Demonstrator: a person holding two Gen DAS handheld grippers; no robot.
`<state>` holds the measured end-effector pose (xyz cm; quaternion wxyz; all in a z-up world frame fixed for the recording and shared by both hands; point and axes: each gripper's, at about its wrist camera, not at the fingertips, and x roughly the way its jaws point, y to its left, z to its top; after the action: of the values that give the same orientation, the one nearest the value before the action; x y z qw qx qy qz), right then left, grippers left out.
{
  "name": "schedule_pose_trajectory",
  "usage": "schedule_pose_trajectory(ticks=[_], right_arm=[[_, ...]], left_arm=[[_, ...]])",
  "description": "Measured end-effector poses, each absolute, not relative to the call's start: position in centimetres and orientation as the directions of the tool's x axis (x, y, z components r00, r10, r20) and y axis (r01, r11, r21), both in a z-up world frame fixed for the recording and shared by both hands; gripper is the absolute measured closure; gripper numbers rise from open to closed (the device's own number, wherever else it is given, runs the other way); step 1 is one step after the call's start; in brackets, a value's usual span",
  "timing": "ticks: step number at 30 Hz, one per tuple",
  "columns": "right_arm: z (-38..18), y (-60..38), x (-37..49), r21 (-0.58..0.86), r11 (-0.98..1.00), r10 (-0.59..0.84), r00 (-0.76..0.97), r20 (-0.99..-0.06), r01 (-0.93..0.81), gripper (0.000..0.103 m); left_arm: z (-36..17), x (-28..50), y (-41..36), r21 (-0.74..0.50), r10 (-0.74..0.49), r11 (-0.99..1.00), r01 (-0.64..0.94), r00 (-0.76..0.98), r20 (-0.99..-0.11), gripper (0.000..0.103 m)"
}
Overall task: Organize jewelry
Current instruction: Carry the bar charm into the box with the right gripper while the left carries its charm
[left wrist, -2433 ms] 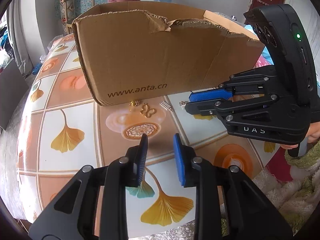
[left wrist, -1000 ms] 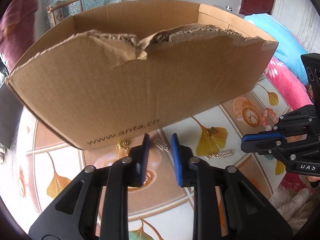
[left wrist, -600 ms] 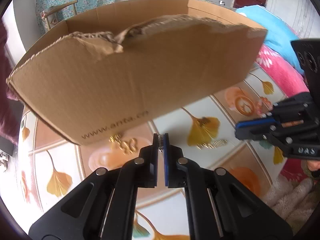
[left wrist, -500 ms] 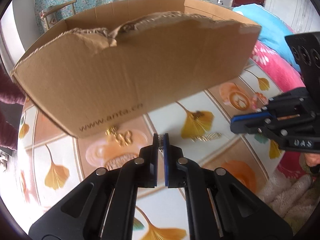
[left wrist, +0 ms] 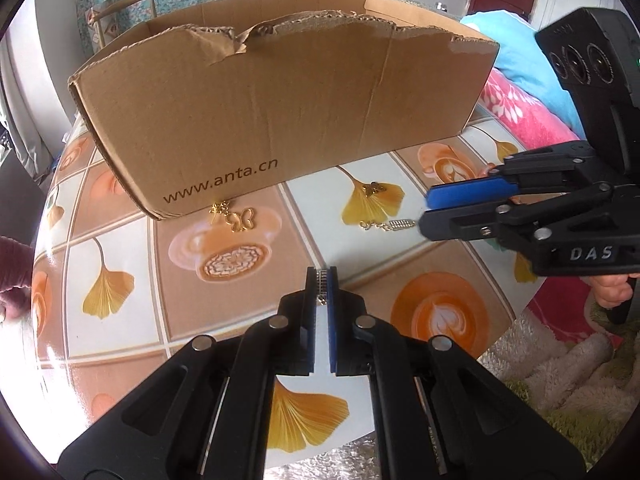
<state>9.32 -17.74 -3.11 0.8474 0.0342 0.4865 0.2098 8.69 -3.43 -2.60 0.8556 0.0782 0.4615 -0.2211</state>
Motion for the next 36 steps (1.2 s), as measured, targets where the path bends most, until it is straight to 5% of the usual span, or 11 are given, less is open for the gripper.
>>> schedule_pose_trajectory(ticks=[17, 22, 36], right_arm=[[-3.5, -14.9, 10.6, 0.081, 0.907, 0.275, 0.436, -0.857, -0.413, 0.088], [-3.7, -14.6, 10.5, 0.084, 0.902, 0.278, 0.421, -0.864, -0.422, 0.097], [-2.3, -16.0, 10.2, 0.131, 0.917, 0.306, 0.452, -0.838, -0.377, 0.097]], left_arm=[[-2.6, 8.7, -2.7, -0.092, -0.33, 0.886, 0.454, 0.48, -0.813, 0.099], [-2.5, 8.6, -2.4, -0.095, -0.333, 0.887, 0.452, 0.484, -0.809, 0.099], [-1.9, 8.3, -1.2, -0.097, -0.338, 0.891, 0.444, 0.505, -0.794, 0.099]])
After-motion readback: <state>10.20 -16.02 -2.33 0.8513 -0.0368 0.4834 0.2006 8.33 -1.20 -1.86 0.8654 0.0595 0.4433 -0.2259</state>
